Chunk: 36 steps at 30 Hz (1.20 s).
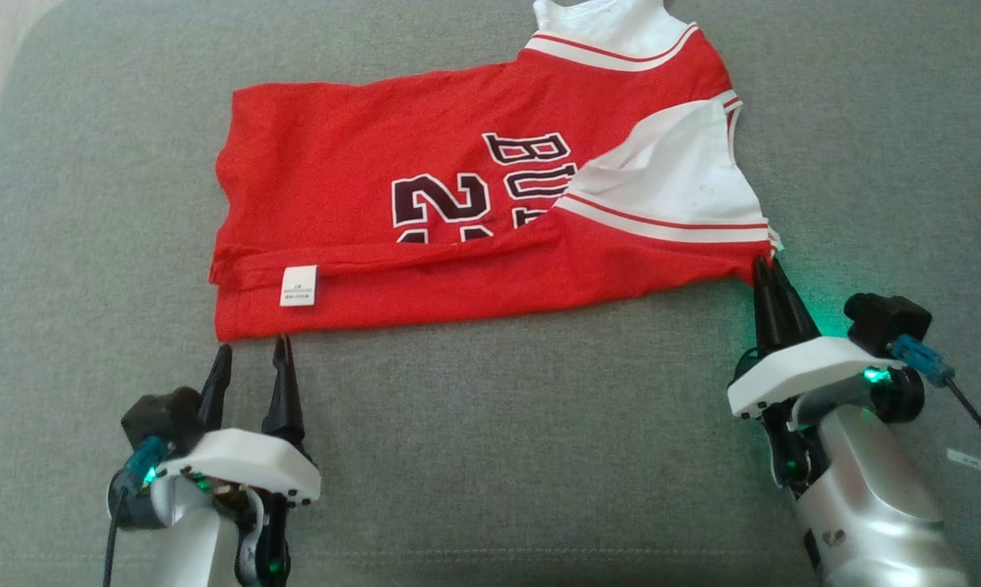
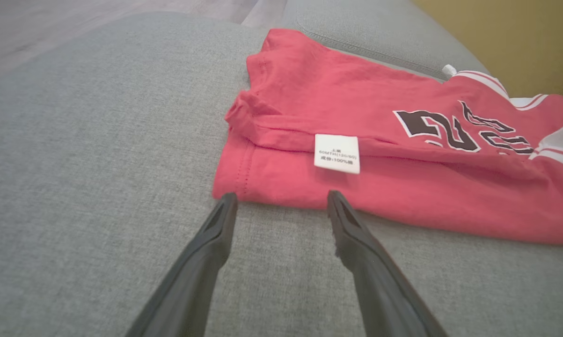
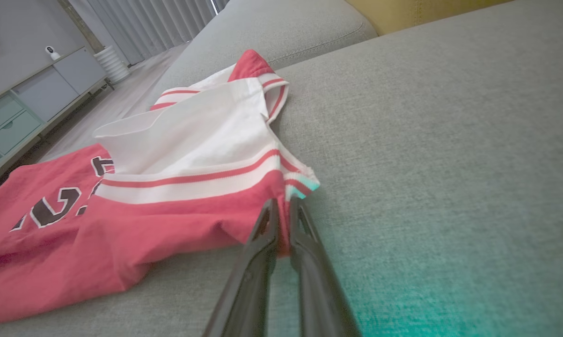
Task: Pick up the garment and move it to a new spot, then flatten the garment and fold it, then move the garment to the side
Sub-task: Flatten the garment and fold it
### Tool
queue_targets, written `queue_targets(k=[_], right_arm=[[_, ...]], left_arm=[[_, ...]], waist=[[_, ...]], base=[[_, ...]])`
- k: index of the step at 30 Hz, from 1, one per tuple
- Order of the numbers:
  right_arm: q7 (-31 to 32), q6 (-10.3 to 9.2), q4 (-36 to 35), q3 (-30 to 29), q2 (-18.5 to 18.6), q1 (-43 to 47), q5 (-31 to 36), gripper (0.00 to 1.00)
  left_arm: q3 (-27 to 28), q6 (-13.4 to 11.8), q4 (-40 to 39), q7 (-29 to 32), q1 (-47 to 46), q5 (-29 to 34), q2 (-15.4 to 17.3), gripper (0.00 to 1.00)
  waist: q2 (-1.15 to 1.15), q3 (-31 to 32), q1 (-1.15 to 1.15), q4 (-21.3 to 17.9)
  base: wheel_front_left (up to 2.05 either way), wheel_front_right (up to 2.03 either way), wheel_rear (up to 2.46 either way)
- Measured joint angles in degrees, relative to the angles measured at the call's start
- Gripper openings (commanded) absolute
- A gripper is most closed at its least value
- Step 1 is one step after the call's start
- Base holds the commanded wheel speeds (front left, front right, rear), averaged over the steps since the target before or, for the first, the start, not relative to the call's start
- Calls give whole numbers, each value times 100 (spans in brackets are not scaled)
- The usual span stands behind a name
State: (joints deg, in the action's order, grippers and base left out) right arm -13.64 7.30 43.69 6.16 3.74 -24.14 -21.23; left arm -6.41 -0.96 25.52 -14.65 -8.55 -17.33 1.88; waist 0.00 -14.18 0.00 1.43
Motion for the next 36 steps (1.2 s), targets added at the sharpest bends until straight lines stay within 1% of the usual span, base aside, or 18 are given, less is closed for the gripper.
queue_targets(k=[9, 13, 21, 26, 27, 28, 29, 36], right_arm=[[-40, 0, -42, 260, -5, -3, -200, 0], [-49, 0, -43, 324, -7, -7, -264, 0], [-55, 0, -44, 422, -7, -47, -298, 0], [-56, 0, -70, 421, -7, -122, -297, 0], [-56, 0, -74, 421, -7, -121, -297, 0], [-56, 0, -74, 419, -7, -120, -297, 0], [-56, 0, -74, 415, -7, -120, -297, 0], [-56, 0, -211, 211, -11, -107, -290, 0]], left_arm=[[159, 79, 398, 0, -202, 5, -1, 100], [215, 104, 832, -1, -481, 55, -2, 100], [282, 352, 1935, -67, -1165, 60, 33, 100], [254, 348, 2452, -109, -1534, 62, 54, 100], [241, 350, 2537, -109, -1578, 62, 55, 82], [232, 352, 2607, -110, -1618, 60, 59, 43], [230, 350, 2674, -110, -1653, 59, 67, 0], [179, 446, 2903, -109, -1689, -62, 92, 0]], waist=[[0, -42, 0, -110], [0, -63, 0, -149], [0, -48, 0, -209], [0, -34, 0, -218], [0, -26, 0, -219], [0, -19, 0, -220], [0, -9, 0, -220], [0, 130, 0, -210]], base=[[0, 0, 0], [0, 0, 0], [0, 0, 0], [0, 0, 0], [0, 0, 0], [0, 0, 0], [0, 0, 0], [0, 0, 0]])
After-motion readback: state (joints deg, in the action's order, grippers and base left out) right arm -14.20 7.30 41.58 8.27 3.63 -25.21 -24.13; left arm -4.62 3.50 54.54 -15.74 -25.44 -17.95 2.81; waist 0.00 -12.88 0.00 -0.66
